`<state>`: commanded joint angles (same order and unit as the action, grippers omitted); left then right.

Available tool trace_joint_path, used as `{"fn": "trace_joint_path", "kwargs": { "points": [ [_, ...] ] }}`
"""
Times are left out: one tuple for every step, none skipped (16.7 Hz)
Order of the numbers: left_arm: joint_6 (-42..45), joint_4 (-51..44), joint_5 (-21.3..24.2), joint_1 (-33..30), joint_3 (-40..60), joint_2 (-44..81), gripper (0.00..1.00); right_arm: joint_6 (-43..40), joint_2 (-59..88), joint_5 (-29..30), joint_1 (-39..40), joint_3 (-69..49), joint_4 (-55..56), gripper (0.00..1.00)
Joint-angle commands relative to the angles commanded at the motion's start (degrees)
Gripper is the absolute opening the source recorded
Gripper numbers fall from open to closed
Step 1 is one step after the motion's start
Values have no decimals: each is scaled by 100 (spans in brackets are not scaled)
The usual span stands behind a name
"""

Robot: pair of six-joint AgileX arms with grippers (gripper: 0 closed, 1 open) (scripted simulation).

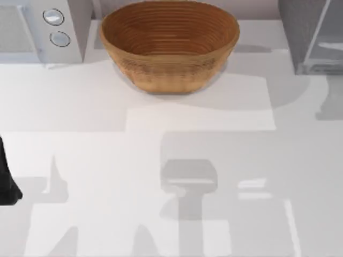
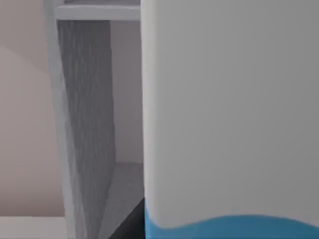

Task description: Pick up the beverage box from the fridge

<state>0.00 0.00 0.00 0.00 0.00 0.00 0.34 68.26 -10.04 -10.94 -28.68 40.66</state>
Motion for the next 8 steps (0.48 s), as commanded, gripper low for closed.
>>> {"fn": "trace_joint_path", "kwargs": {
  "points": [
    [0,0,0,0,0,0,100,1,-636,82,87,258,-358,0],
    [0,0,0,0,0,0,100,3,-1294,167,178,526,-729,0],
    [0,0,0,0,0,0,100,5,-1965,252,270,798,-1097,0],
    [0,0,0,0,0,0,100,7,-2635,336,362,1065,-1461,0],
    [0,0,0,0,0,0,100,9,-3283,420,453,1323,-1820,0],
    [0,0,0,0,0,0,100,9,-3896,502,542,1571,-2169,0],
    [0,0,0,0,0,0,100,7,-4459,583,630,1804,-2503,0],
    [0,0,0,0,0,0,100,4,-4964,661,715,2023,-2816,0]
  ]
}}
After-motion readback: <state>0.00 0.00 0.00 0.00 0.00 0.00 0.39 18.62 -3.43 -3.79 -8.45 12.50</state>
